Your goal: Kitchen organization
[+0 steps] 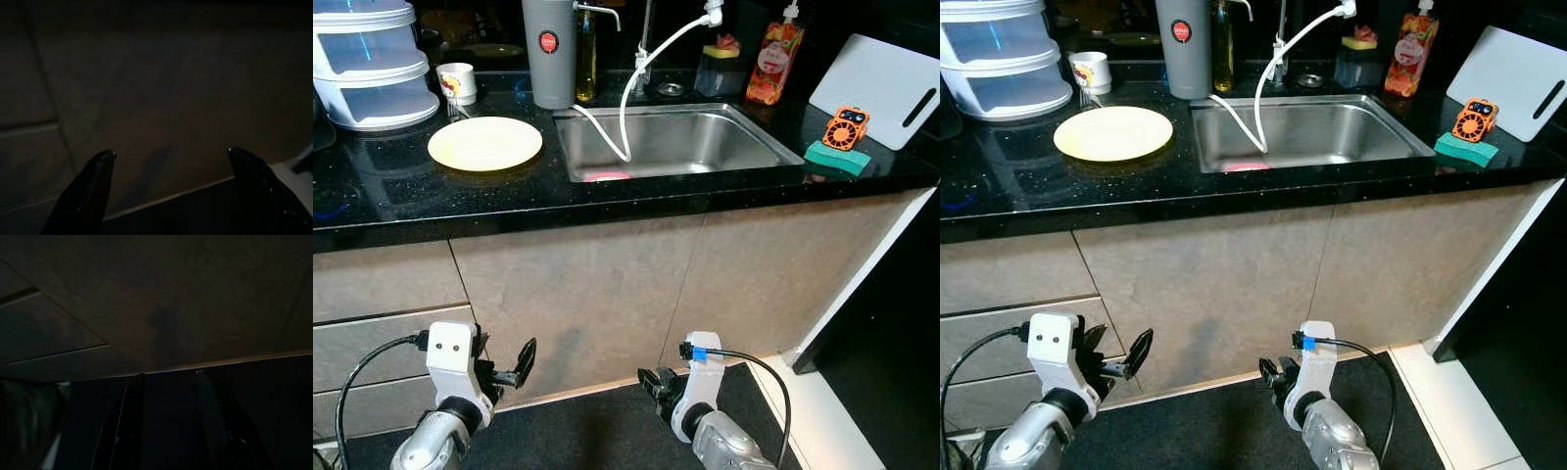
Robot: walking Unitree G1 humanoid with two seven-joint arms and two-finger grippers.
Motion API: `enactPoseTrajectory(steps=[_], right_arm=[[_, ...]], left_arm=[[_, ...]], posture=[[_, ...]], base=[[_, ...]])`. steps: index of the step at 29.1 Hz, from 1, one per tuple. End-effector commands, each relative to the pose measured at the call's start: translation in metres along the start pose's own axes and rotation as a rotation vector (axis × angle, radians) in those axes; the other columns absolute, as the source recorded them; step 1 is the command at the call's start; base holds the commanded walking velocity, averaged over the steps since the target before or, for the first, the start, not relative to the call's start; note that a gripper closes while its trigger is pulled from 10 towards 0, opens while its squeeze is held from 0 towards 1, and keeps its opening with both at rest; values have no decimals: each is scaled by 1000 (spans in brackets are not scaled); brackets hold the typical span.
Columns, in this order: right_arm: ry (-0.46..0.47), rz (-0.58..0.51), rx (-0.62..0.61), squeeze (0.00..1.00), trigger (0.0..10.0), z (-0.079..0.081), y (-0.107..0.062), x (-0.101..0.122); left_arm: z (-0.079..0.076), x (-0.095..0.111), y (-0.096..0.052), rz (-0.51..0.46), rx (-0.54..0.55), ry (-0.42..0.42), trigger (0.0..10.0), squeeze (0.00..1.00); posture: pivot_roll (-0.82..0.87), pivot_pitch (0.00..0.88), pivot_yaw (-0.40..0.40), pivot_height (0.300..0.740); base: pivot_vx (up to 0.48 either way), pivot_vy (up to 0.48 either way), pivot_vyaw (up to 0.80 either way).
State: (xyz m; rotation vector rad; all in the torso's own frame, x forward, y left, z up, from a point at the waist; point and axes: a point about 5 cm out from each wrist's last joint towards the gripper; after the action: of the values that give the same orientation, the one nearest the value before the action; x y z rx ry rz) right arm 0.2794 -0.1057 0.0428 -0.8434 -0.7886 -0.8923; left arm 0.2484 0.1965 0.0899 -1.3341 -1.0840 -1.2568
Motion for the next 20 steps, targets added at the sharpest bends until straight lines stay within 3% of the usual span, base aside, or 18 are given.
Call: enactPoseTrajectory(steps=[1, 5, 20], right_arm=[[-3, -9, -31, 0, 10000, -1, 0, 0], [-23, 15, -35, 0, 10000, -2, 0, 1], [-26, 41, -82, 0, 10000, -6, 3, 1]], left_arm=[[5, -8, -2, 33, 52, -26, 10000, 0], [-1, -4, 3, 27, 35, 20, 10000, 0], [-3, -8, 10, 62, 0, 14, 10000, 0]], posture=[[29, 114, -34, 740], [59, 122, -53, 740], [61, 146, -44, 740]], base=[[0, 0, 0], [0, 0, 0], [0, 0, 0]])
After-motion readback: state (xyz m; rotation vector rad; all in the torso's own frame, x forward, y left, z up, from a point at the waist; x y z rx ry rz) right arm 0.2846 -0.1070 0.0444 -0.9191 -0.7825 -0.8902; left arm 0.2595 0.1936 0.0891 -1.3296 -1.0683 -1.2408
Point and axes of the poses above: a point about 5 cm out from each wrist's last joint towards the gripper, its own y axis pointing out of the wrist towards the gripper, its own x axis along the axis of the wrist's last joint, z = x × y, and after that the axes turned 6 degrees about y, right-handed
